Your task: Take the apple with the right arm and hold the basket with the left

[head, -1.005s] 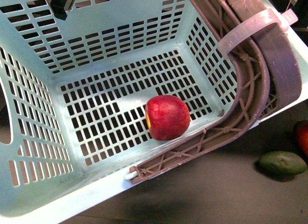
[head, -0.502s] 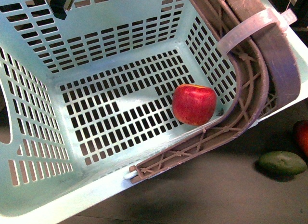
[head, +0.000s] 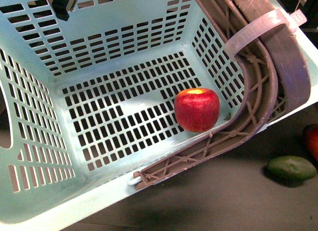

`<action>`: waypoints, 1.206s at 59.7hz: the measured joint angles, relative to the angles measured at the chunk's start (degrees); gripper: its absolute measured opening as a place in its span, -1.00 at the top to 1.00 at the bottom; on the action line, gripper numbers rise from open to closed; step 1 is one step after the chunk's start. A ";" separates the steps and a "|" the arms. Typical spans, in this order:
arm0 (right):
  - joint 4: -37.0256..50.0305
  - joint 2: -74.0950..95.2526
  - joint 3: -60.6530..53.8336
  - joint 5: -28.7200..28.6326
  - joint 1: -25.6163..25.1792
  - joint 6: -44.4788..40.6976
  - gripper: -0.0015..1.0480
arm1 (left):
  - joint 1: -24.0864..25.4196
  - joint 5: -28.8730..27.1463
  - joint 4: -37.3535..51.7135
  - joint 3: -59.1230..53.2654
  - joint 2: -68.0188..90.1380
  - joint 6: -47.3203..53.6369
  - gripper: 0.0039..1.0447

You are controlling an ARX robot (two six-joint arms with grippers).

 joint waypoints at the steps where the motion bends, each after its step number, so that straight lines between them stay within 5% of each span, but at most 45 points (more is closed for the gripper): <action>1: -0.59 -0.46 0.00 0.00 0.00 0.00 0.96 | 0.00 -0.04 0.00 0.00 0.00 0.00 0.68; 36: -10.73 -10.62 0.00 0.00 0.00 0.00 0.96 | 0.00 -0.07 0.00 0.00 0.00 0.00 0.68; 42: -19.74 -17.92 0.00 0.00 -0.02 0.02 0.96 | 0.00 -0.04 0.00 0.00 0.00 0.02 0.68; 57: -20.70 -20.24 0.00 0.00 0.00 0.00 0.96 | 0.00 0.07 0.00 0.00 0.00 -0.02 0.68; 72: -20.72 -20.28 0.00 0.00 0.00 -0.02 0.16 | 0.00 -0.07 0.00 0.00 0.00 0.02 0.68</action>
